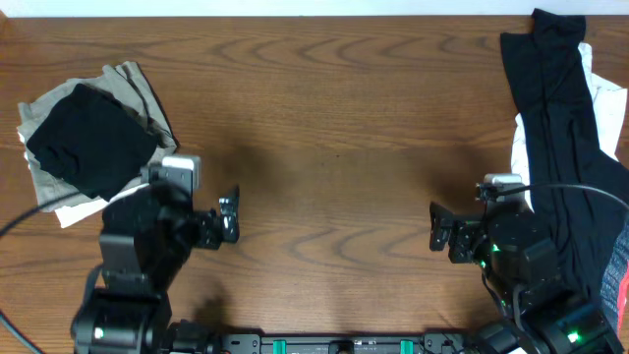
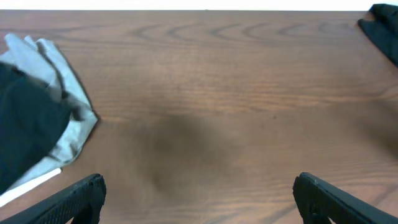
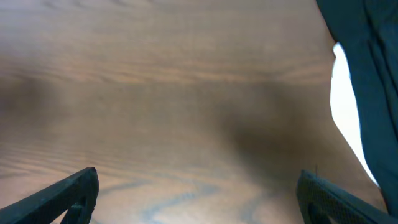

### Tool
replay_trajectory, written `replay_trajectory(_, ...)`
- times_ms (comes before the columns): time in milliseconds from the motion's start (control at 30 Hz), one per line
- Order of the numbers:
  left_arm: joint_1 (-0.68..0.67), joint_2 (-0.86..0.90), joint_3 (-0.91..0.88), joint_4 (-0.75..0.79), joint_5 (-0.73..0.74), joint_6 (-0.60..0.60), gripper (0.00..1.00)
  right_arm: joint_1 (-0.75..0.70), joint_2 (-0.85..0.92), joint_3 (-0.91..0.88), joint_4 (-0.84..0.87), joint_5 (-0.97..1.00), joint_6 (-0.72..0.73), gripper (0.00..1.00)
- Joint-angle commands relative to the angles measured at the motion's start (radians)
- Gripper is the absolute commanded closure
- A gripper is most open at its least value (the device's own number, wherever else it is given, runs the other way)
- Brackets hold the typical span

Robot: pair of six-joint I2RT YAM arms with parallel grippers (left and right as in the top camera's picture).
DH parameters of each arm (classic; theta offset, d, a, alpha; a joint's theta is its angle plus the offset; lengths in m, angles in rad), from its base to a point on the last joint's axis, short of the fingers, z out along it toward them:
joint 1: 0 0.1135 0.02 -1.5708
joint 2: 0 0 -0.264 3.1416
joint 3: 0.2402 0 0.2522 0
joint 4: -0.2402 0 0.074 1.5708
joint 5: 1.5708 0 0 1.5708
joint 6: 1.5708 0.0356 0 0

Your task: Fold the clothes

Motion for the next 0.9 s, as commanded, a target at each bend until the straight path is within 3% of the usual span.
replay_trajectory(0,-0.002,-0.039,-0.018,-0.018,-0.030,-0.016,0.02,0.008,-0.002,-0.024,-0.034,0.038,0.034,0.02)
replay_trajectory(300,-0.001,-0.044,-0.018,-0.053,-0.030,-0.016,0.02,0.008,-0.002,-0.024,-0.146,0.038,0.034,0.01)
replay_trajectory(667,-0.001,-0.044,-0.018,-0.053,-0.030,-0.016,0.02,0.005,-0.013,-0.025,-0.156,0.038,0.034,0.01)
replay_trajectory(867,-0.001,-0.044,-0.018,-0.053,-0.030,-0.016,0.02,-0.076,-0.094,-0.026,-0.156,0.035,0.034,0.01)
